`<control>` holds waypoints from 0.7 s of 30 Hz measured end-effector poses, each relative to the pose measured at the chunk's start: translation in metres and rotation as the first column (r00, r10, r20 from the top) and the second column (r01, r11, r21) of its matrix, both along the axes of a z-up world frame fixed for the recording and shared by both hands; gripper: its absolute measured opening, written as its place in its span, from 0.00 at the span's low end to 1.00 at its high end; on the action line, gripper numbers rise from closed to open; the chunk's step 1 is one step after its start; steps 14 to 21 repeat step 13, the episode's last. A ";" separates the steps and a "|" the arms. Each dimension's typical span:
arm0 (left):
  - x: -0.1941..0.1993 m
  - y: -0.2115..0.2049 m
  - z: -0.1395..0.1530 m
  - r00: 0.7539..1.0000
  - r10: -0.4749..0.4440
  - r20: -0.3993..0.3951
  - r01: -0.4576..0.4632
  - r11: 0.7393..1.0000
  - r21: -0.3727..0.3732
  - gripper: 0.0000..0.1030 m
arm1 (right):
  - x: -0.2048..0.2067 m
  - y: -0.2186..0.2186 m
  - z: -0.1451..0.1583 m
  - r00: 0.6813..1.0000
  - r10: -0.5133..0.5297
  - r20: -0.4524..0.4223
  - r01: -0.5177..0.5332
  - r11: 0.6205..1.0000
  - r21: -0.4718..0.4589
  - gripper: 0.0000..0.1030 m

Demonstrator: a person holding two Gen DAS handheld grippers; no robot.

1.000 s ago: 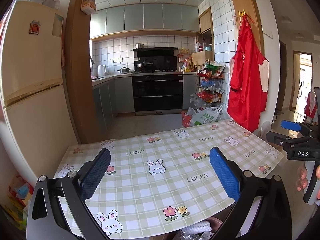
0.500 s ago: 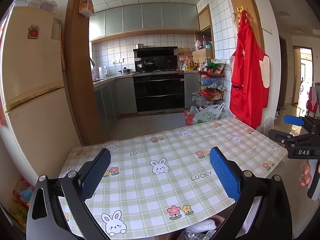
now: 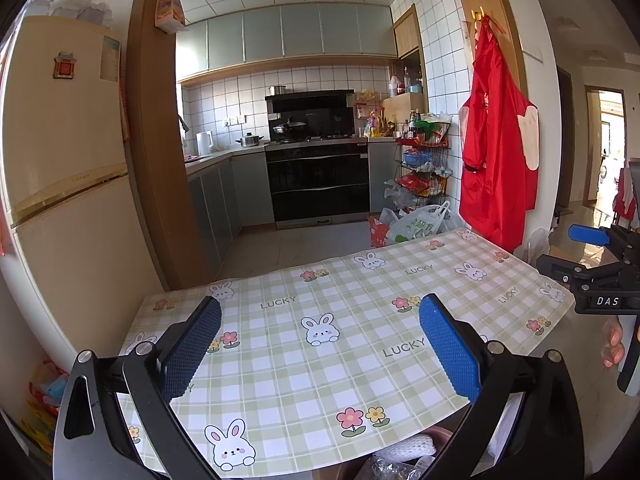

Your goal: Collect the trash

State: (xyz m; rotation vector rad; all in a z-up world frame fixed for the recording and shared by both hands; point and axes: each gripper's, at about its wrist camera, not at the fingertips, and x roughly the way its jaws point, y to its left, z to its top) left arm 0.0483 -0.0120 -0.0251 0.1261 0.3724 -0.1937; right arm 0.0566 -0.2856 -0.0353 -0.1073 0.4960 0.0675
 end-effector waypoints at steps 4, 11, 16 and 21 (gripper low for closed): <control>-0.002 0.001 -0.001 1.000 -0.007 0.002 0.007 1.000 -0.004 0.94 | 0.000 0.000 0.000 1.000 -0.001 0.000 0.001 1.000 0.001 0.94; -0.002 -0.001 -0.001 1.000 0.011 0.005 -0.011 1.000 0.012 0.94 | 0.000 0.000 0.000 1.000 0.000 -0.001 0.000 1.000 0.000 0.94; -0.001 0.000 -0.001 1.000 0.014 0.004 -0.014 1.000 0.013 0.94 | 0.000 0.000 0.000 1.000 0.000 0.000 0.000 1.000 0.000 0.94; -0.001 0.000 -0.001 1.000 0.014 0.004 -0.014 1.000 0.013 0.94 | 0.000 0.000 0.000 1.000 0.000 0.000 0.000 1.000 0.000 0.94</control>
